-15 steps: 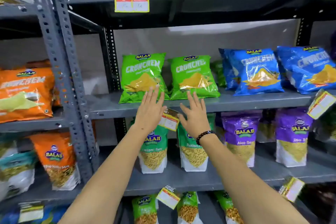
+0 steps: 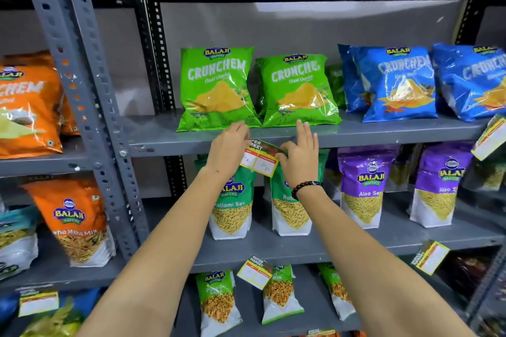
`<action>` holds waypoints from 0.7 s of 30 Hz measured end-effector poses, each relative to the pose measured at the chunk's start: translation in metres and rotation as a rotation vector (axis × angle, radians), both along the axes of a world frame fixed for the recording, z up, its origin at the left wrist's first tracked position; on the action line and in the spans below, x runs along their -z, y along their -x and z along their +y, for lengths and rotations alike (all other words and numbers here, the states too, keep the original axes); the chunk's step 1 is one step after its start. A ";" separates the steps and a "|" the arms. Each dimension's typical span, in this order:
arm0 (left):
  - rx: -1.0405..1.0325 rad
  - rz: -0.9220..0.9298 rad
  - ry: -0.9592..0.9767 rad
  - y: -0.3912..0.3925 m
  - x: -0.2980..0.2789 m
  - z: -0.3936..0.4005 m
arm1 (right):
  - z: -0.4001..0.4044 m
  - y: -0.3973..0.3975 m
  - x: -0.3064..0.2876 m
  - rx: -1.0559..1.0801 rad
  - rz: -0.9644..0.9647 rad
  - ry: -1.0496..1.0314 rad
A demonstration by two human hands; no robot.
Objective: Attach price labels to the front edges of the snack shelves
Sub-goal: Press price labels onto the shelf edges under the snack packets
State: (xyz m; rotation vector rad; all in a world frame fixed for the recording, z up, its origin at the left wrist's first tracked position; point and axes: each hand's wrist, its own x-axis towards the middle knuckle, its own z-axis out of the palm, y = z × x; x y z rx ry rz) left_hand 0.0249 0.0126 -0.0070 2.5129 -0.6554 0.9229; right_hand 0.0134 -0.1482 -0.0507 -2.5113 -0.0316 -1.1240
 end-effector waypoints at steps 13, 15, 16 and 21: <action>0.118 0.164 0.033 0.003 0.012 0.013 | -0.032 0.007 -0.024 -0.271 0.220 0.012; 0.095 0.165 0.001 0.003 0.020 0.011 | -0.038 0.008 -0.029 -0.265 0.251 0.053; 0.083 0.158 0.008 0.003 0.024 0.009 | -0.039 0.007 -0.032 -0.257 0.259 0.059; 0.011 0.092 0.110 0.000 0.029 0.001 | -0.035 0.005 -0.041 -0.214 0.210 0.042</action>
